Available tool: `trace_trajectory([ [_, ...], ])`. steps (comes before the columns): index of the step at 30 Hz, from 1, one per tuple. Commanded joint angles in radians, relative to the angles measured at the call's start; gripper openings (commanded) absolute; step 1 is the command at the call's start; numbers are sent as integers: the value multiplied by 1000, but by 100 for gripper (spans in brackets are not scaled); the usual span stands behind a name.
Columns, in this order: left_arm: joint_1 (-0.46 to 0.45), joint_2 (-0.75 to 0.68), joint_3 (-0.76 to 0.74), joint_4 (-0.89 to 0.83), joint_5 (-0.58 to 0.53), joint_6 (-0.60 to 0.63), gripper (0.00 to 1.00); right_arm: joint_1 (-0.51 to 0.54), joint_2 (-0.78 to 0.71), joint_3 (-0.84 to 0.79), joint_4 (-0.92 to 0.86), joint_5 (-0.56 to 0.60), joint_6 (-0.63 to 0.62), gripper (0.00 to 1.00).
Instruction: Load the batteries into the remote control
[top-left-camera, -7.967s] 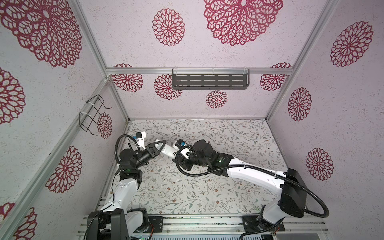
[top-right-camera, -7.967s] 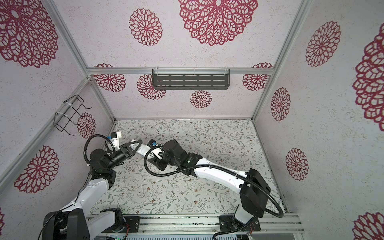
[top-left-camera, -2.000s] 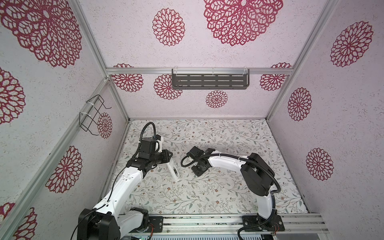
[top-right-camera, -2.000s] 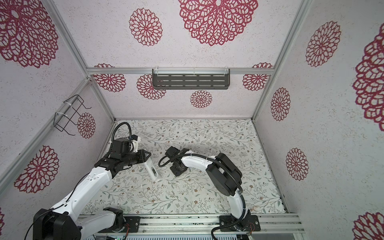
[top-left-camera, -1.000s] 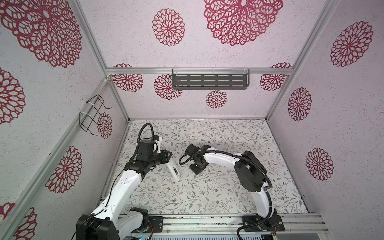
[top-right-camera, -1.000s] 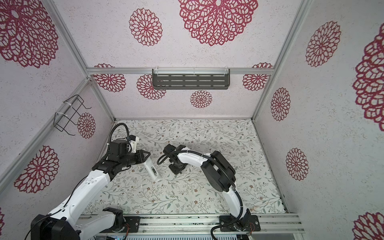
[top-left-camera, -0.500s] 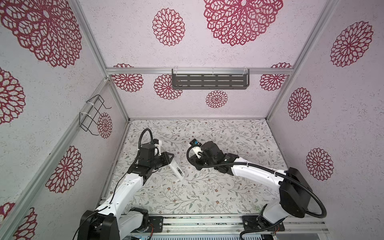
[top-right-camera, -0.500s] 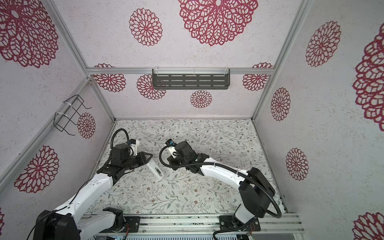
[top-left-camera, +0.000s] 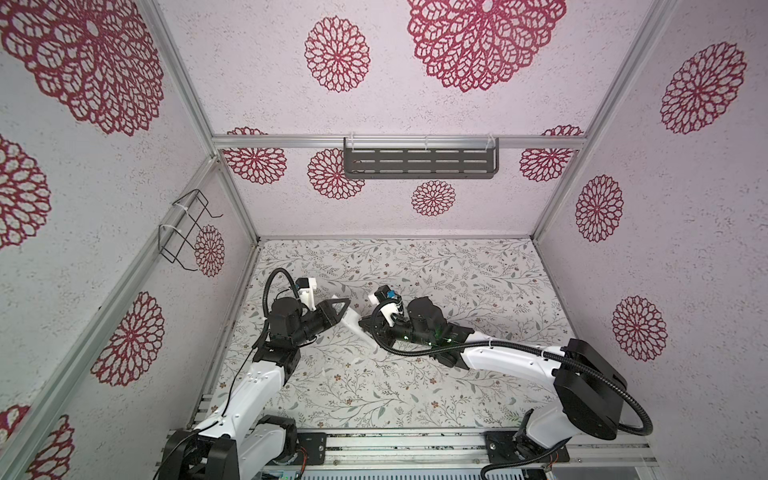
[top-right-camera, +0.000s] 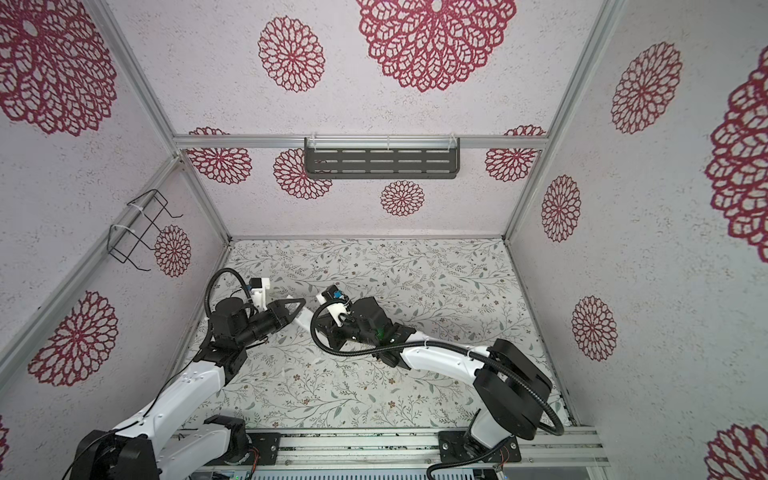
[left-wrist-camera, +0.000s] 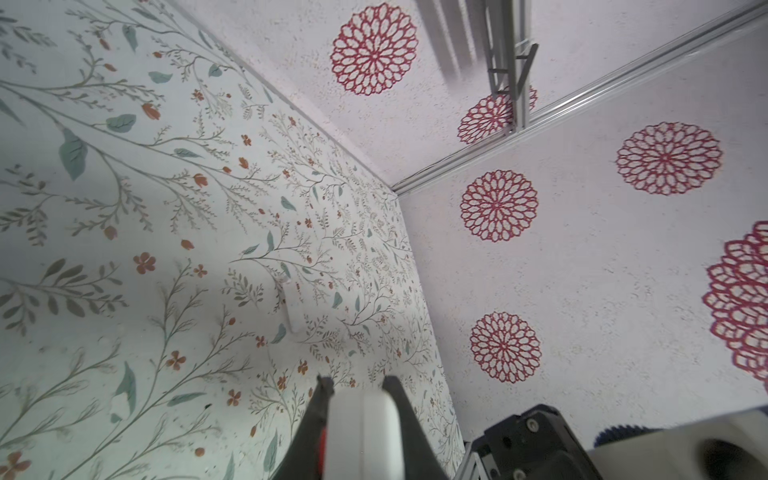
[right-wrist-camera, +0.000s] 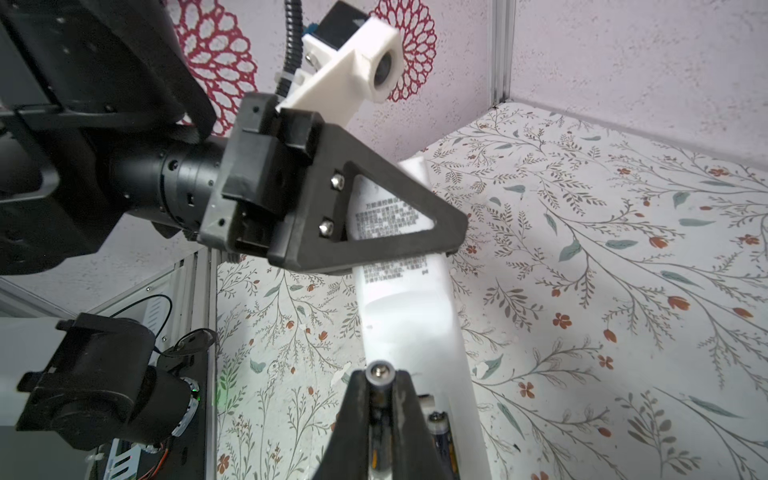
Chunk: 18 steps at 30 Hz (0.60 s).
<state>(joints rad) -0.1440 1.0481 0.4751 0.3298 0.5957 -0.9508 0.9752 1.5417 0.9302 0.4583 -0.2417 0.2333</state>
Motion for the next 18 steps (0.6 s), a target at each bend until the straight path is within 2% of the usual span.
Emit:
trace_trajectory([
  [1,39,-9,-17,189,108,-77,0,2,-20,-9,78,-7,-3,10],
  [4,72,18,-39,315,170,-146,0,1,-29,-24,78,7,-13,10],
  [7,87,47,-35,367,216,-178,0,3,-38,-24,62,23,-33,10],
  [11,89,59,-23,361,236,-175,0,2,-48,-19,40,34,-54,10],
  [18,100,51,-3,235,241,-96,0,2,-90,5,21,19,-77,10],
])
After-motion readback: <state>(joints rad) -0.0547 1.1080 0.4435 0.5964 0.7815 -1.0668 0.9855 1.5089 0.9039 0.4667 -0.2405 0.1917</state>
